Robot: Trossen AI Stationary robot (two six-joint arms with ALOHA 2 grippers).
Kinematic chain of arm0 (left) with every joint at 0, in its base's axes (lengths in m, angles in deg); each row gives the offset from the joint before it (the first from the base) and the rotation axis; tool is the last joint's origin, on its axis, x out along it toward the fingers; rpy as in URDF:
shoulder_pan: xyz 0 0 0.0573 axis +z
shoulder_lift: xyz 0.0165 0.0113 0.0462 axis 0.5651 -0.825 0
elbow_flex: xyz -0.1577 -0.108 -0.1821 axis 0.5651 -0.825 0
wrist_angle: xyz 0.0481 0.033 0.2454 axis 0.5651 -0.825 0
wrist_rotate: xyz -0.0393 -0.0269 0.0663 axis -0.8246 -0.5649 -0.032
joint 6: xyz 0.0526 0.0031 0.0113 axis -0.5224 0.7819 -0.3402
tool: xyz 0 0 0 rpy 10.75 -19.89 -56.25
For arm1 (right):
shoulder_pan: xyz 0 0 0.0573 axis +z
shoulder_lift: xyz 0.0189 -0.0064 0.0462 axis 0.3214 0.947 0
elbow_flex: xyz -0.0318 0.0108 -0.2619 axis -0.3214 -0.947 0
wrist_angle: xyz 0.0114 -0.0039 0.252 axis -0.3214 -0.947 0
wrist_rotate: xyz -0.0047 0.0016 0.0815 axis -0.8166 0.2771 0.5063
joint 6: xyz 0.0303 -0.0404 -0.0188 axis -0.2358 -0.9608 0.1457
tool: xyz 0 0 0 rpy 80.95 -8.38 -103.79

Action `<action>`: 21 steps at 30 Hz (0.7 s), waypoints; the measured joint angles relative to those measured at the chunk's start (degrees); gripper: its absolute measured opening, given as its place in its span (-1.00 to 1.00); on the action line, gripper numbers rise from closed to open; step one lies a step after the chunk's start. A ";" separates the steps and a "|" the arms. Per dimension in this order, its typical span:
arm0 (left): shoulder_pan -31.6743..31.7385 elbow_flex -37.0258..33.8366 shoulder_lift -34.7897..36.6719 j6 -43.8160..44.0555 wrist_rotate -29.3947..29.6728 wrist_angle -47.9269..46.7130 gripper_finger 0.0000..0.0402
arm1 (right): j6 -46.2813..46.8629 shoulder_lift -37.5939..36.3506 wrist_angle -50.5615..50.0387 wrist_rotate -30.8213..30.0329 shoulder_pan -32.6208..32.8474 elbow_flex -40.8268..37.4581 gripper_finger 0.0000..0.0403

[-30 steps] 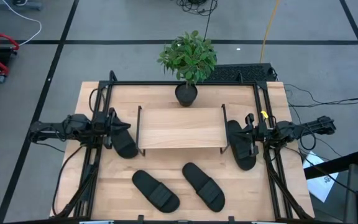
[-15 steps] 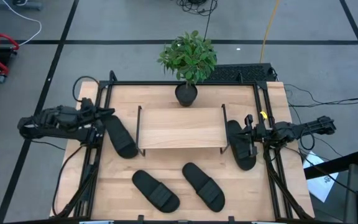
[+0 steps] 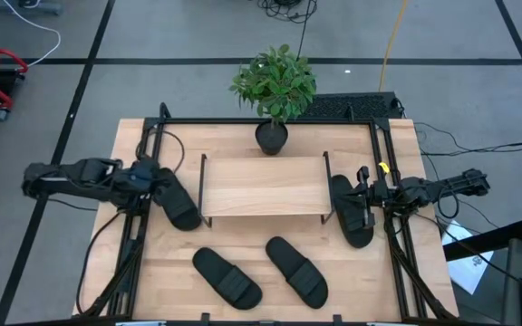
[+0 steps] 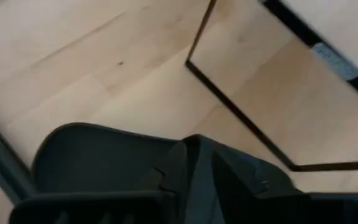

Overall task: Pick and place slides into the shelf
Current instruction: Put the top left black slide on the shelf

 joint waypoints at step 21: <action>-0.02 -0.07 -9.63 6.05 -9.36 5.15 0.41 | 0.55 0.00 0.02 0.00 0.01 0.00 -1.00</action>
